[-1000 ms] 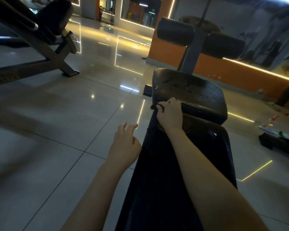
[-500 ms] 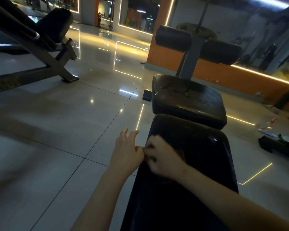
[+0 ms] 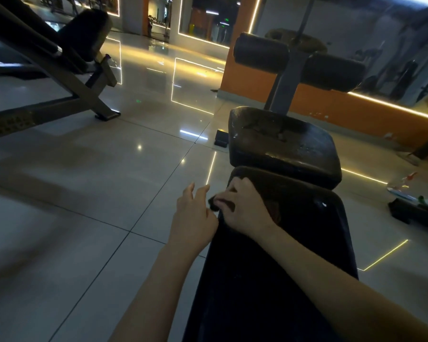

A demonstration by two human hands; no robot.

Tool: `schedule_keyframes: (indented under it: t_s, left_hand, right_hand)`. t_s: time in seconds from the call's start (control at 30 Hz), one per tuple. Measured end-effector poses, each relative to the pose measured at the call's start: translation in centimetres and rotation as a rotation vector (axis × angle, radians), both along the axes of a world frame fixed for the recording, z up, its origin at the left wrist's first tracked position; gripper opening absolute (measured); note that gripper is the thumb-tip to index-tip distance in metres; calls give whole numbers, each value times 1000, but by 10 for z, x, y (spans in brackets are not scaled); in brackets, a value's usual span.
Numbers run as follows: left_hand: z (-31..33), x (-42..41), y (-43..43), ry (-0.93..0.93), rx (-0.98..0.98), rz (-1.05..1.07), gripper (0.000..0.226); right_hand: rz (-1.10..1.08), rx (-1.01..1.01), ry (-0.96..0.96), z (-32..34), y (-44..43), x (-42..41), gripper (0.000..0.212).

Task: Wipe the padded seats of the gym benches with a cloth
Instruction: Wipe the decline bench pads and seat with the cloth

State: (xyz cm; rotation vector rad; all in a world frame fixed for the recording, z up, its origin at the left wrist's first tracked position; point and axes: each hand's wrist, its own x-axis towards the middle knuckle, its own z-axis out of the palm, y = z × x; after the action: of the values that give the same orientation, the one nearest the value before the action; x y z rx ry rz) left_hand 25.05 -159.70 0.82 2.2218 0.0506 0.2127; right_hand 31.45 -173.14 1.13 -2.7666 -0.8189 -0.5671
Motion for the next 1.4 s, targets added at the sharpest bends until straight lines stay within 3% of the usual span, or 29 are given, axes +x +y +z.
schedule_keyframes:
  t_s: [0.13,0.27,0.47,0.67,0.77,0.87,0.93,1.03,1.1,1.23,1.4]
  left_hand:
    - [2,-2,2,8,-10,7,60]
    - [0,-9,4,7,-17,7,61]
    - [-8,-8,7,25,-32,3,60]
    - [-3,-1,-9,9,-20,-81,54]
    - [-1,-3,-13,6,-25,-116,56]
    - [-3,-5,-8,8,-16,-90,59]
    - [-5,-7,-3,16,-11,-77,59]
    - [-6,-8,-1,26,-43,-93,53]
    - [-6,-10,-2,52,-74,-114,52]
    - [-5,-18,-8,113,-115,-151,59]
    - [2,-23,-15,95,-86,-135,64]
  right_hand:
    - [271,47,223,-24,-6,-76,19]
    - [441,-50,245,-27,-19,-82,26]
    - [-207,147,-105,11,-21,54,28]
    - [-309,155,-108,15,-14,70,29]
    - [-190,149,-69,7,-15,38,26]
    - [86,117,46,-13,-22,-28,16]
    - [263,154,151,-23,-29,-72,23]
    - [357,96,103,-32,-39,-86,23]
    - [278,93,16,-30,-40,-68,25]
    - [-110,184,-163,-15,-39,-8,20]
    - [-549,273,-187,18,-54,57,26]
